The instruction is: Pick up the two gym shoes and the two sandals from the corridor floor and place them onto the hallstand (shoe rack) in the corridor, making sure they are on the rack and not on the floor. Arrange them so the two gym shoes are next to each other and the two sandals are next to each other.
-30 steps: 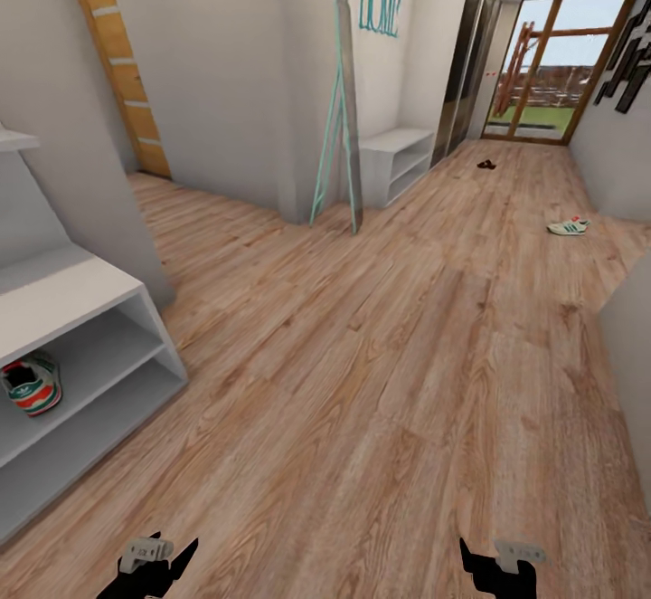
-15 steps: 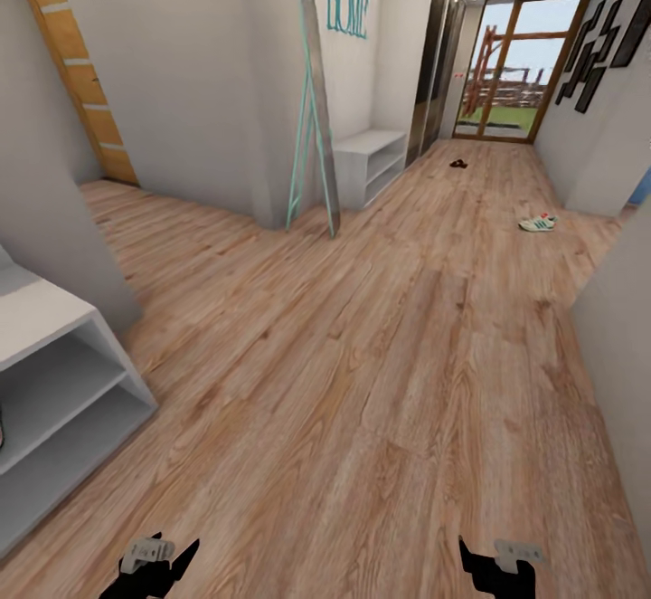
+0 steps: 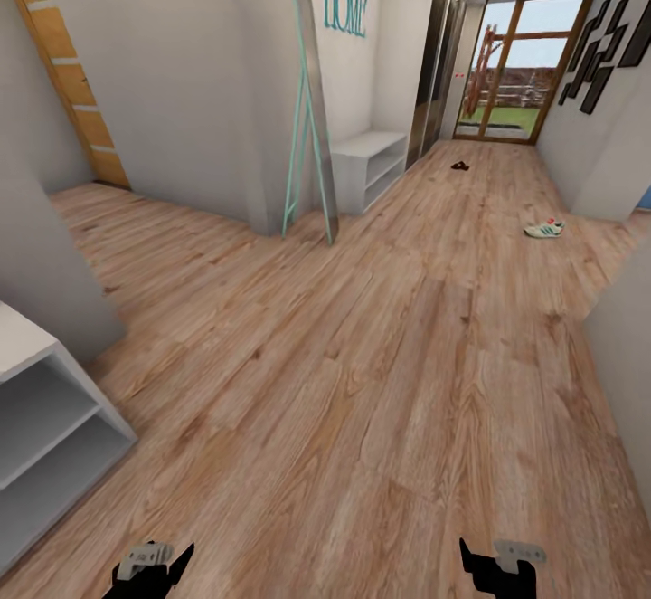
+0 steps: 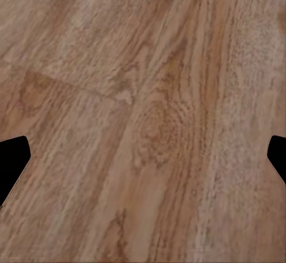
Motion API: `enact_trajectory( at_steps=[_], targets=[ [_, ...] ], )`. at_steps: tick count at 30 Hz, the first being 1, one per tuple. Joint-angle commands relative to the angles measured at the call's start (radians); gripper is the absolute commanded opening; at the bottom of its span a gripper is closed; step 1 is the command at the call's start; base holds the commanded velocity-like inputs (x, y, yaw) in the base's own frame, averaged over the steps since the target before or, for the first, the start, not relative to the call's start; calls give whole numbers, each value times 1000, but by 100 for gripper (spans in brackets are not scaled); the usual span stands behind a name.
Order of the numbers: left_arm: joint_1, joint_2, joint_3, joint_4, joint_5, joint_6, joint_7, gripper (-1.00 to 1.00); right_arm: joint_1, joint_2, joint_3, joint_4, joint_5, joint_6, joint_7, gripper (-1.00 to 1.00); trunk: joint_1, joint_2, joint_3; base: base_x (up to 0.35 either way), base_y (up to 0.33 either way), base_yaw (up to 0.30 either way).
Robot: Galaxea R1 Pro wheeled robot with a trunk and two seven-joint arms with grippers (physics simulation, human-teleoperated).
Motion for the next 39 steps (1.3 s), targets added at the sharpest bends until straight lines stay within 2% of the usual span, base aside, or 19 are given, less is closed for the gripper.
enact_trajectory(
  at_steps=[1, 8, 20, 39],
  targets=[
    [-1, -3, -8, 2, 8, -6, 13, 100, -1, 0, -9, 1, 10, -3, 3, 100, 0, 0, -1, 338, -100, 0],
    [-1, -22, -9, 3, 2, -9, 35, 100, -1, 1, -9, 3, 10, -3, 1, 100, 0, 0, -1, 338, -101, 0],
    [-1, -27, -10, 3, 1, -10, 39, 100, -1, 3, -8, 3, 11, -3, 1, 100, 0, 0, -1, 339, -30, -17],
    [-1, -26, -8, 4, 11, -10, 40, 100, 0, 4, -8, 3, 11, -3, 1, 100, 0, 0, -1, 340, -1, -199]
  ],
)
